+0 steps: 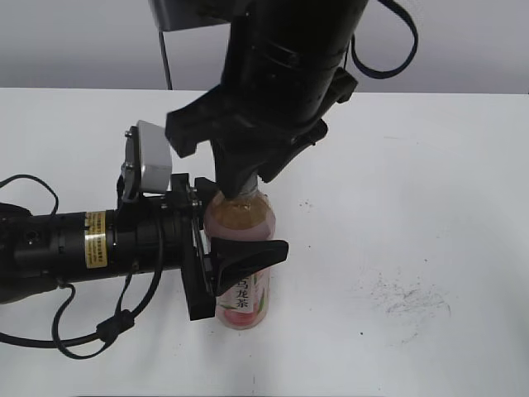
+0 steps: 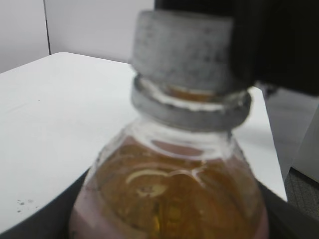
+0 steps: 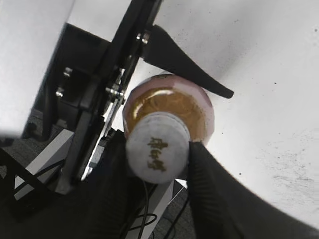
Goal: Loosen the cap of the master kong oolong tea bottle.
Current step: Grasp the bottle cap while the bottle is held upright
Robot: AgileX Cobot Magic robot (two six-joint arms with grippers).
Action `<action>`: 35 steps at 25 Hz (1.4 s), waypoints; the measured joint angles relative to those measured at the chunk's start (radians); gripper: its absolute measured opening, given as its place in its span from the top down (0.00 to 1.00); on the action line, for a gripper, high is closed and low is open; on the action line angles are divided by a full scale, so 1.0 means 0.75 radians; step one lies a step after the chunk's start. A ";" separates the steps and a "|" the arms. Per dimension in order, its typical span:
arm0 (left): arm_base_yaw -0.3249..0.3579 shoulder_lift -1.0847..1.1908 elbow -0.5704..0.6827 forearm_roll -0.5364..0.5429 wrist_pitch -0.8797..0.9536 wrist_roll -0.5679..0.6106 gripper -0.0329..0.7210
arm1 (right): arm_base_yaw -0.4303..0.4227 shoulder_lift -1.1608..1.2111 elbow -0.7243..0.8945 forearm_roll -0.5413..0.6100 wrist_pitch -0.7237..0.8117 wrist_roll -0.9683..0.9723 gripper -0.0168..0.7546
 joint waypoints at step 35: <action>0.000 -0.001 0.004 0.025 -0.014 0.029 0.37 | -0.013 0.005 -0.061 0.053 -0.016 -3.871 0.62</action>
